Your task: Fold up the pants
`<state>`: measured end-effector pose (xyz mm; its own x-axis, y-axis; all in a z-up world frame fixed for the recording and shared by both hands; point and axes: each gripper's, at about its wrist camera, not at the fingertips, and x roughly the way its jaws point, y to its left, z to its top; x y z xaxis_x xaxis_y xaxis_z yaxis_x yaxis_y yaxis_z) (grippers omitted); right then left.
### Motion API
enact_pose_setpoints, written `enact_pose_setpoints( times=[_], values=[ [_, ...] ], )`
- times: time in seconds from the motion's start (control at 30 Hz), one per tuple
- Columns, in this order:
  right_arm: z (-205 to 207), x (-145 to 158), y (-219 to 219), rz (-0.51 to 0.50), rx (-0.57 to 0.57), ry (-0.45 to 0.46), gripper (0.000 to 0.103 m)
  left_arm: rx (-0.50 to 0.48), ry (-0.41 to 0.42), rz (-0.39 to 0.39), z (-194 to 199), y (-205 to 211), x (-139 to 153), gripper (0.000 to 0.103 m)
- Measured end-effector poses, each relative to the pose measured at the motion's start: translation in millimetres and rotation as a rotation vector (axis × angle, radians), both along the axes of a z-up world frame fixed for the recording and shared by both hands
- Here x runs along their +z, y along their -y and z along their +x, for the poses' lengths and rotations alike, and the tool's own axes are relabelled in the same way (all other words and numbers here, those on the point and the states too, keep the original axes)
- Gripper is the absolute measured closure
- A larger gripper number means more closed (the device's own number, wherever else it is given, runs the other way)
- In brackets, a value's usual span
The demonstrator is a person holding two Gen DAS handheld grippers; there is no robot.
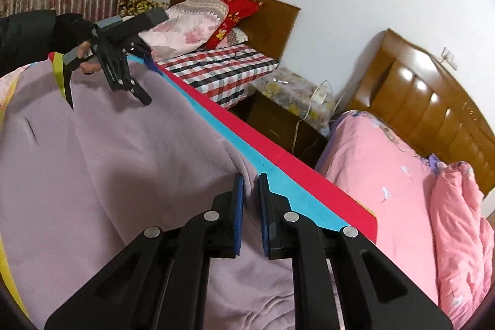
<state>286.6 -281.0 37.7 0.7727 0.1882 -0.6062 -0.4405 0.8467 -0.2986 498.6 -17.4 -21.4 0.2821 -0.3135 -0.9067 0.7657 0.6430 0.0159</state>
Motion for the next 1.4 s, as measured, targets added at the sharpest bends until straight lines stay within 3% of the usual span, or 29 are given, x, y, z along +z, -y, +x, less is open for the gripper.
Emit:
enact_pose_setpoints(
  times=[0.03,0.07,0.2,0.3,0.4,0.5,0.6,0.67,0.7,0.73,0.77,0.83,0.87,0.9,1.03,1.1,1.4],
  values=[
    [-2,1,0,-0.009,-0.012,0.009,0.092,0.009,0.021,0.011,-10,-11,3,0.082],
    [-7,3,-3,-0.022,-0.028,0.026,0.092,0.020,0.054,0.011,-20,-17,11,0.086],
    [-52,24,-11,0.014,-0.060,0.132,0.092,0.108,0.352,-0.047,-84,-43,74,0.088],
    [-107,38,-14,0.057,-0.074,0.227,0.092,0.129,0.578,-0.101,-179,-65,122,0.088],
    [-164,33,-17,0.095,-0.080,0.247,0.091,0.097,0.665,-0.074,-260,-69,123,0.088],
    [-211,-3,-18,0.117,-0.091,0.172,0.091,0.118,0.616,-0.085,-334,-78,82,0.088],
    [-243,-45,-18,0.151,-0.128,0.079,0.089,0.162,0.519,-0.103,-372,-84,33,0.087],
    [-255,-79,-17,0.168,-0.165,-0.015,0.079,0.209,0.440,-0.072,-387,-85,-12,0.085],
    [-264,-88,-19,0.162,-0.181,-0.029,0.060,0.225,0.425,-0.068,-392,-86,-23,0.084],
    [-272,-94,-17,0.164,-0.194,-0.038,0.047,0.257,0.402,-0.067,-397,-88,-38,0.083],
    [-283,-96,-13,0.189,-0.201,-0.043,0.044,0.280,0.389,-0.076,-402,-89,-43,0.078],
    [-299,-93,1,0.270,-0.231,-0.043,0.041,0.324,0.361,-0.162,-410,-101,-40,0.059],
    [-306,-90,17,0.341,-0.271,-0.040,0.041,0.355,0.345,-0.219,-413,-107,-36,0.029],
    [-312,-90,31,0.404,-0.310,-0.038,0.041,0.412,0.334,-0.300,-420,-119,-29,0.007],
    [-314,-98,84,0.712,-0.427,-0.102,0.041,0.549,0.232,-0.522,-432,-152,-19,0.006],
    [-306,-102,95,0.826,-0.442,-0.155,0.042,0.611,0.181,-0.565,-430,-161,-22,0.006],
    [-284,-117,98,0.917,-0.564,-0.310,0.042,0.740,0.153,-0.608,-425,-188,-26,0.006]
  ],
)
